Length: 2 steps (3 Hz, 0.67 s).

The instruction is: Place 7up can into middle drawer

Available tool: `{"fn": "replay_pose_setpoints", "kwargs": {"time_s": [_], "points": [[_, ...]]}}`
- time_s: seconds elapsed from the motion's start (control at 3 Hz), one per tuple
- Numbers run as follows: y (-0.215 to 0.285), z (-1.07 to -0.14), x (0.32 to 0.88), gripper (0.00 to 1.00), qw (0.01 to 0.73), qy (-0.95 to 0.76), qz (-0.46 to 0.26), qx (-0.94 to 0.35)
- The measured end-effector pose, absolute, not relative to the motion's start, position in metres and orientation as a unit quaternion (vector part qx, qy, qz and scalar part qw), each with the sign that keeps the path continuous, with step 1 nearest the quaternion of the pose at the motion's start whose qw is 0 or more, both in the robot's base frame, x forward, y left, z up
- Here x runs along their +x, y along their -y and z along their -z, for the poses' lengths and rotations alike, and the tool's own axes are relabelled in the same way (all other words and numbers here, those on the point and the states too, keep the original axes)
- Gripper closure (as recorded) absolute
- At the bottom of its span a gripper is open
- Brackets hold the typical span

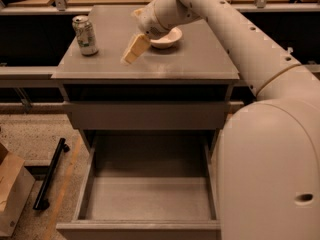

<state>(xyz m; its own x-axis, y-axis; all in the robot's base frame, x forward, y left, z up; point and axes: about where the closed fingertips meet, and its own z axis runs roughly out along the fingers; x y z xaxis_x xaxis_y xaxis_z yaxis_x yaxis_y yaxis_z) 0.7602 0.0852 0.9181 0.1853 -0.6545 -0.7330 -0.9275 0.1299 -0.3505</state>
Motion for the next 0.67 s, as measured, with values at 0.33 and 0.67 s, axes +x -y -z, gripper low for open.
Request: {"fn": "replay_pose_setpoints", "kwargs": {"time_s": [0.33, 0.67], "points": [[-0.109, -0.902, 0.783, 0.0, 0.445, -0.626, -0.179, -0.615], [-0.131, -0.888, 0.803, 0.0, 0.456, -0.637, -0.199, -0.589]]}}
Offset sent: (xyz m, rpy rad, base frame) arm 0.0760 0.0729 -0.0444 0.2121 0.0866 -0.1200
